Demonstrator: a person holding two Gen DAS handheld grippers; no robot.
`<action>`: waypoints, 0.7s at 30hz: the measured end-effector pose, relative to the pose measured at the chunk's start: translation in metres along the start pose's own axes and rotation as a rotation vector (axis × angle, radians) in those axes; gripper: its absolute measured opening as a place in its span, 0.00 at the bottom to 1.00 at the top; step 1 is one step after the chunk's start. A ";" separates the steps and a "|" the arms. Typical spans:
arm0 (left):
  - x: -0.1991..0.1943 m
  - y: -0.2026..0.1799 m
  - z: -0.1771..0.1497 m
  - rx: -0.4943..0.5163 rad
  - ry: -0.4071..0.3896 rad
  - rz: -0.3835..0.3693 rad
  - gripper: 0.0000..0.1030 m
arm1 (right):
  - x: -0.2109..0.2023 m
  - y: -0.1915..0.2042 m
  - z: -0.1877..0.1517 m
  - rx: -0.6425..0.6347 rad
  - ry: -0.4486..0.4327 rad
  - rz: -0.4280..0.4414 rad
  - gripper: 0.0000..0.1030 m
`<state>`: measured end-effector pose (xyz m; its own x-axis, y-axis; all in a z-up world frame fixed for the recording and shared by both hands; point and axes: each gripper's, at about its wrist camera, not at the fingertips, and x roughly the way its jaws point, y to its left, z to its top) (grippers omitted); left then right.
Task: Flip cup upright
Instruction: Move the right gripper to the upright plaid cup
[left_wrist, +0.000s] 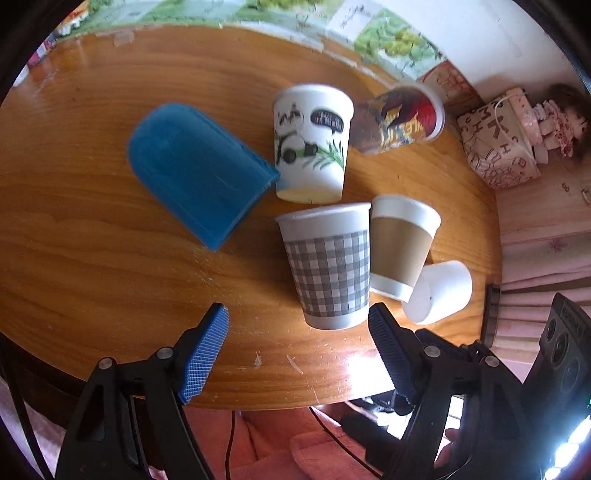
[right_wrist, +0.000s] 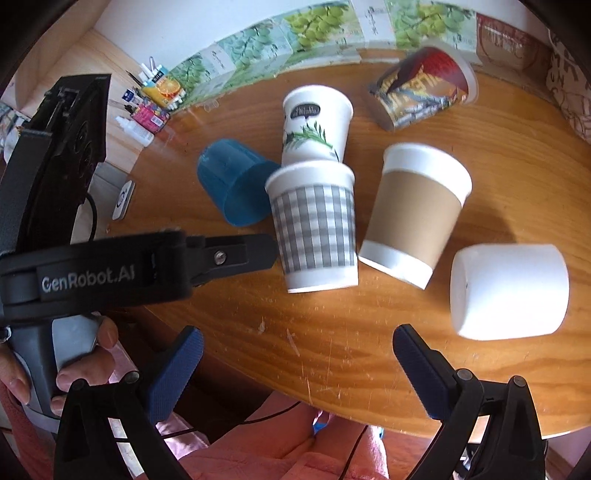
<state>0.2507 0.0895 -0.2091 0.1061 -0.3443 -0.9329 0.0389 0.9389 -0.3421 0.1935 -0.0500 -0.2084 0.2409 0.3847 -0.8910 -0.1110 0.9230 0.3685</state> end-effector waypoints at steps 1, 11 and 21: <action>-0.004 0.001 -0.001 -0.002 -0.017 0.000 0.79 | -0.002 -0.001 0.002 -0.008 -0.019 0.003 1.00; -0.049 0.017 -0.014 -0.011 -0.305 0.017 0.79 | -0.018 0.023 0.016 -0.095 -0.244 0.015 1.00; -0.078 0.047 -0.034 -0.059 -0.562 0.075 0.79 | 0.004 0.036 0.019 -0.152 -0.417 -0.035 1.00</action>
<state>0.2100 0.1604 -0.1561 0.6191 -0.2092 -0.7569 -0.0424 0.9535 -0.2983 0.2086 -0.0146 -0.1934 0.6120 0.3532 -0.7076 -0.2292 0.9355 0.2688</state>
